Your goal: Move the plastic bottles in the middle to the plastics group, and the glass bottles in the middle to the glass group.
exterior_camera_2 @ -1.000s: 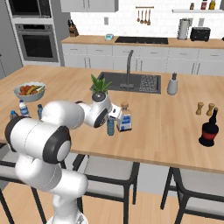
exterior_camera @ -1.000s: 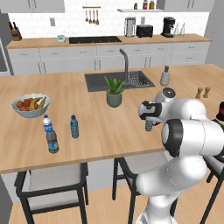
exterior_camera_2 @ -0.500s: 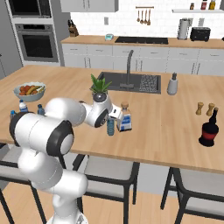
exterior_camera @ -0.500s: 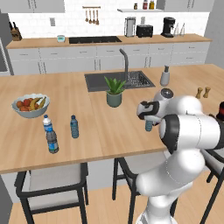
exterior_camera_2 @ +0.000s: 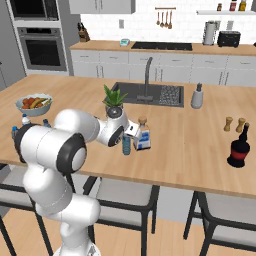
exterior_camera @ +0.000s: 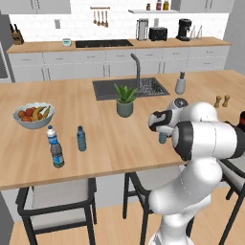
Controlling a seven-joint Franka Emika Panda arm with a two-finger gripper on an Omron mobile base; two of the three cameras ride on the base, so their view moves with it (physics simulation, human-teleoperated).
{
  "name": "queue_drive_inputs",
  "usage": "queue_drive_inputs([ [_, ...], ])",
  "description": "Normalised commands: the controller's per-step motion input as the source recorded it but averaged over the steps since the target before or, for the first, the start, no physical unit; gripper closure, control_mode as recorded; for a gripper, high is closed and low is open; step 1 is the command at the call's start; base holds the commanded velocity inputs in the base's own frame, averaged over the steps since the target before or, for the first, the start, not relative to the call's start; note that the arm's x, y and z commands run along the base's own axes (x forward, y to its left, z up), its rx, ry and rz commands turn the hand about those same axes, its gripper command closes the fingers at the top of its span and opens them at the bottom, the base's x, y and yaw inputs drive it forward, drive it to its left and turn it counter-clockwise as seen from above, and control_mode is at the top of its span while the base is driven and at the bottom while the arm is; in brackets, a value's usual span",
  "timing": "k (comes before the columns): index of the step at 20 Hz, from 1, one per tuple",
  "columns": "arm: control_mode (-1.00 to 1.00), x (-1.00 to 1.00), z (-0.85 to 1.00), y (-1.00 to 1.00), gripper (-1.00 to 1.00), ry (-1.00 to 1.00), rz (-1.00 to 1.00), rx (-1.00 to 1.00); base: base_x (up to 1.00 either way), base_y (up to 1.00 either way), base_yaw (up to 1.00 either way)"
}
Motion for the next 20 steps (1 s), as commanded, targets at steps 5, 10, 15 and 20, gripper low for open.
queue_drive_inputs([
  [5,-1.0,0.12,-0.01,0.0,-1.0,0.0,0.0,0.0,0.0,0.0,0.0],
  [10,-1.0,0.13,-0.03,0.0,-1.0,0.0,0.0,0.0,0.0,0.0,0.0],
  [15,-1.0,0.11,-0.08,0.0,-1.0,0.0,0.0,0.0,0.0,0.0,0.0],
  [20,-1.0,0.01,-0.06,0.0,1.0,0.0,0.0,0.0,0.0,0.0,0.0],
])
